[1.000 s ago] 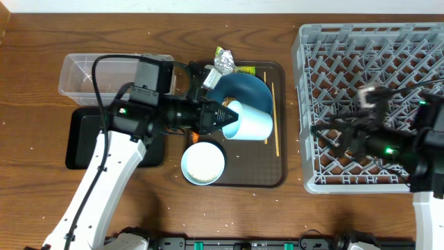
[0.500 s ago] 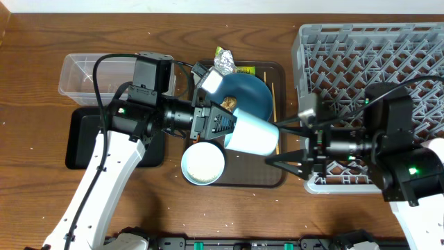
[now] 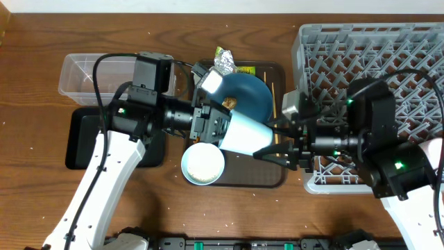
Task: Sort waste into correct bins and load items into the dishwasher rack
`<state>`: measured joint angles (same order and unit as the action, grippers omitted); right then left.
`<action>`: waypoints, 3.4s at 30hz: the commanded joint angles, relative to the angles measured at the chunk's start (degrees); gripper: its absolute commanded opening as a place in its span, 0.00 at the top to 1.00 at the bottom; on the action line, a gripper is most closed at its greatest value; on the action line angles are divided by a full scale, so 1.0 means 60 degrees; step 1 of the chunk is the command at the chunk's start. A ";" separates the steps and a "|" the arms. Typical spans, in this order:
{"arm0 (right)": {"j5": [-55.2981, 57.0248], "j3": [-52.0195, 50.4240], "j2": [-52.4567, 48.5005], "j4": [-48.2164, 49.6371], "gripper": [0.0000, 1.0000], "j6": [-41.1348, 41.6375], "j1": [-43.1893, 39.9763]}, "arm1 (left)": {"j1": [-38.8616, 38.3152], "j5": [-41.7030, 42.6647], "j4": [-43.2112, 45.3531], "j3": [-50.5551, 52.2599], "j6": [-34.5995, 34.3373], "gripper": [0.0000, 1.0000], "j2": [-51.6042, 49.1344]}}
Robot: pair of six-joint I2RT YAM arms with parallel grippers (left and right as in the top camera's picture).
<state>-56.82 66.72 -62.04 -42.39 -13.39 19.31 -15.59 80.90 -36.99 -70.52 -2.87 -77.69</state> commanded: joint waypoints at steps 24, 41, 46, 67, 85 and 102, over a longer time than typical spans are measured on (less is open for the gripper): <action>0.9340 0.0120 0.0146 -0.3945 0.61 0.5938 -0.6830 | 0.0069 -0.4113 -0.0798 0.0018 -0.0452 0.05 0.0036; 0.8797 0.0120 -0.2492 -0.4827 0.55 0.5399 -0.8317 | 0.0069 -0.4113 -0.0834 0.0018 -0.0452 0.06 0.0036; 0.8786 0.0120 -0.2681 -0.4750 0.41 0.5446 -0.8335 | 0.0069 -0.4113 -0.0838 0.0018 -0.0455 0.05 0.0036; 0.8102 0.0124 -0.2681 -0.3850 0.52 0.5508 -0.9278 | 0.0069 -0.4113 -0.0867 0.0018 -0.0448 0.06 0.0036; 0.7890 0.1268 -0.2677 -0.4368 0.56 0.5504 -0.9333 | 0.0069 -0.4116 -0.0867 0.0018 -0.0452 0.06 0.0036; 0.8211 0.0488 -0.2809 -0.3829 0.46 0.5727 -0.9245 | 0.0069 -0.4189 -0.0863 0.0018 -0.0448 0.05 0.0036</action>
<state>-8.34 70.35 -78.50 -66.19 20.27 -36.29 -15.11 56.27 -42.04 -70.52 -5.76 -77.89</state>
